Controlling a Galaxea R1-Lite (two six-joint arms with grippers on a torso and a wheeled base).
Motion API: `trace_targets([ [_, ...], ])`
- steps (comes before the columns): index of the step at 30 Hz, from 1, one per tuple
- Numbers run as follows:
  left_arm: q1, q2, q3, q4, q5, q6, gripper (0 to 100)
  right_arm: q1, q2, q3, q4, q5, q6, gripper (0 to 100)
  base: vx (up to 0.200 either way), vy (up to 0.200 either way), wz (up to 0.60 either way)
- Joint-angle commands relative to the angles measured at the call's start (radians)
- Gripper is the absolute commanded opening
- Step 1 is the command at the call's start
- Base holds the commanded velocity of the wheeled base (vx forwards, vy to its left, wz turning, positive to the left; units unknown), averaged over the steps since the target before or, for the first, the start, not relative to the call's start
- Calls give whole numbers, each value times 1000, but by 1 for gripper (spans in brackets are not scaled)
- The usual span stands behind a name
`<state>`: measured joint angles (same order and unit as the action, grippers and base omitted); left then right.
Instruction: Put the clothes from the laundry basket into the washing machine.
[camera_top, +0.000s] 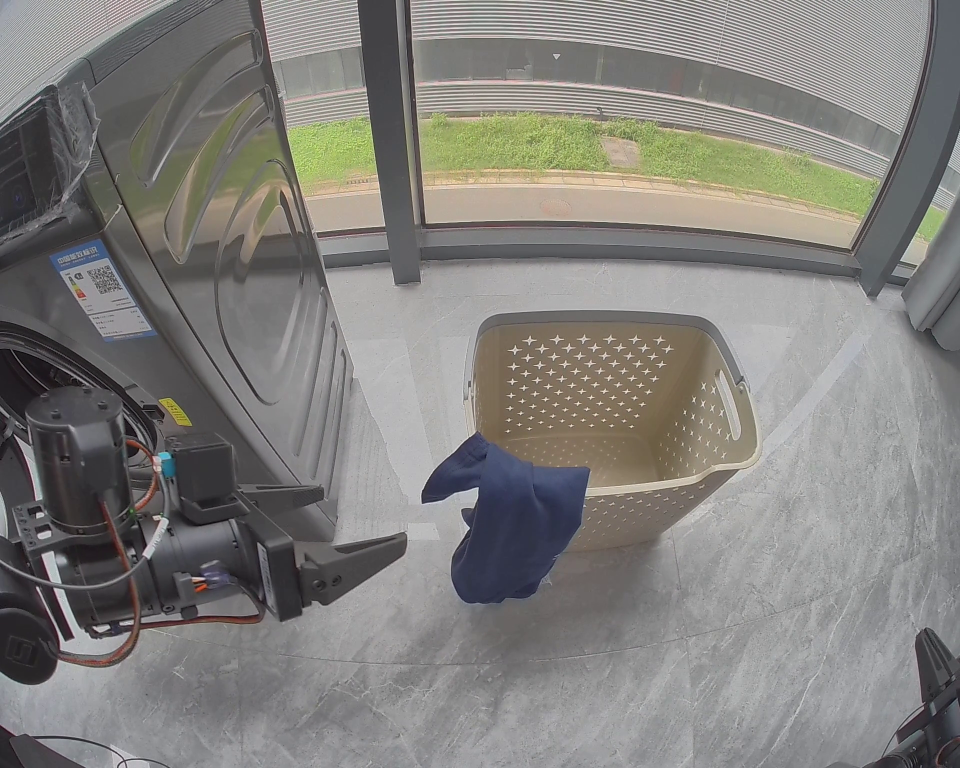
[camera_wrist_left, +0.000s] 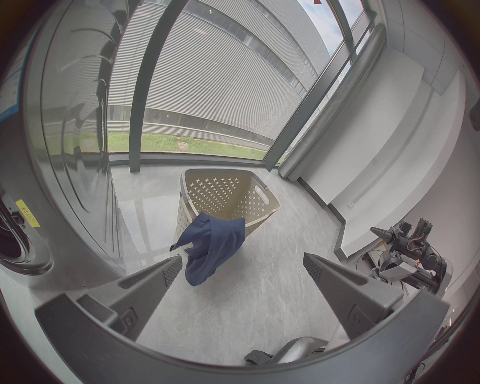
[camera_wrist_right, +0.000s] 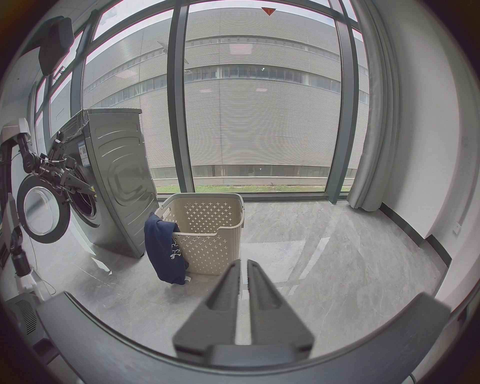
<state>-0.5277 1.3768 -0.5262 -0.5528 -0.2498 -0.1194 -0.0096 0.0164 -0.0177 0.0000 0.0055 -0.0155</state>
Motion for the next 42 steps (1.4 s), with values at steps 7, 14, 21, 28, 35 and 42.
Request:
trace_targets([
  [7, -26, 163, -25, -67, -8, 3, 100, 3, -16, 18, 0, 2, 0, 100, 0, 0, 0],
  [14, -51, 246, -28, -127, -13, 0, 100, 3, -16, 18, 0, 2, 0, 100, 0, 0, 0],
  [21, -75, 306, -40, -161, -9, -8, 100, 3, -16, 18, 0, 2, 0, 100, 0, 0, 0],
  [28, -94, 392, -60, -182, -2, -5, 100, 3, -16, 18, 0, 2, 0, 100, 0, 0, 0],
  [35, -66, 487, -77, -228, 1, -3, 100, 3, -16, 18, 0, 2, 0, 100, 0, 0, 0],
  [42, -61, 591, -141, -265, 0, -6, 100, 3, -16, 18, 0, 2, 0, 100, 0, 0, 0],
])
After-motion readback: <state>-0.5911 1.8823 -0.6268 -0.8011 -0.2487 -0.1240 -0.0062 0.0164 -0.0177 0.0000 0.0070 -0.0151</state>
